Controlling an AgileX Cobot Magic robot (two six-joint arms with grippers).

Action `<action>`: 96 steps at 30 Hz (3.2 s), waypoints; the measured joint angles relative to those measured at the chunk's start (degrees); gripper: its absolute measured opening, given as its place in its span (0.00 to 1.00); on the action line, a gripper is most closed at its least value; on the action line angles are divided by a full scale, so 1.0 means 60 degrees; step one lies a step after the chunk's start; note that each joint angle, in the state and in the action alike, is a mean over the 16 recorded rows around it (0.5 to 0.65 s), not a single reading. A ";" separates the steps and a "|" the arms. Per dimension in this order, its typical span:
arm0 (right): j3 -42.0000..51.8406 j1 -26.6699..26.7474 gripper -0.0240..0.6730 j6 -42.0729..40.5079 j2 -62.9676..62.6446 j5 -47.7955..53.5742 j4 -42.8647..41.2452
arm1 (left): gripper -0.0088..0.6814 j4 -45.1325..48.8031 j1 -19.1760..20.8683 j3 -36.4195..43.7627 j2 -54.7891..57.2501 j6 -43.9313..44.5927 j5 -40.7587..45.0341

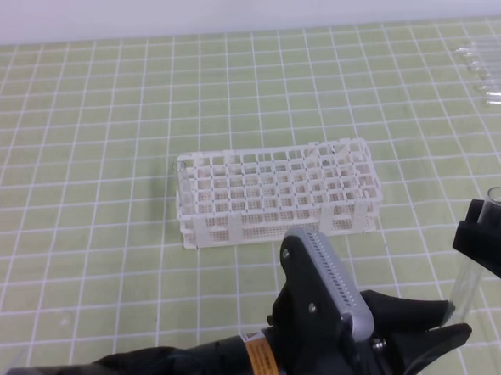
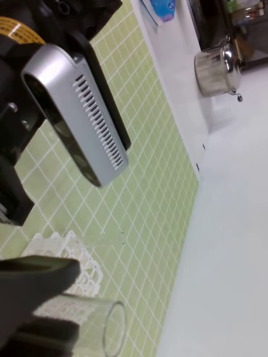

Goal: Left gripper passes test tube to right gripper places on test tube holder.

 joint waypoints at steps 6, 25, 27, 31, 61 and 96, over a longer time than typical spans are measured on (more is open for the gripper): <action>0.0000 0.0000 0.19 0.0007 0.0000 0.0016 -0.0019 | 0.15 -0.0042 0.0003 0.0002 -0.0008 0.0002 0.0088; 0.0000 0.0000 0.18 0.0163 0.0000 0.0302 0.0137 | 0.57 -0.0089 0.0214 0.0003 -0.1292 0.0008 0.2262; 0.0000 0.0000 0.18 0.0163 0.0000 0.0275 0.0138 | 0.57 -0.0085 0.0247 0.0004 -0.1651 -0.0004 0.2826; 0.0000 0.0000 0.18 0.0162 0.0000 0.0201 0.0126 | 0.57 -0.0069 0.0285 0.0004 -0.2292 -0.0182 0.3879; 0.0000 0.0000 0.18 -0.0526 0.0000 -0.0595 0.0115 | 0.04 -0.0080 0.0289 0.0592 -0.8829 -0.1495 1.1607; 0.0000 0.0000 0.18 -0.0526 0.0000 -0.0669 0.0398 | 0.01 -0.0883 0.0289 0.2578 -1.1919 -0.1613 1.3309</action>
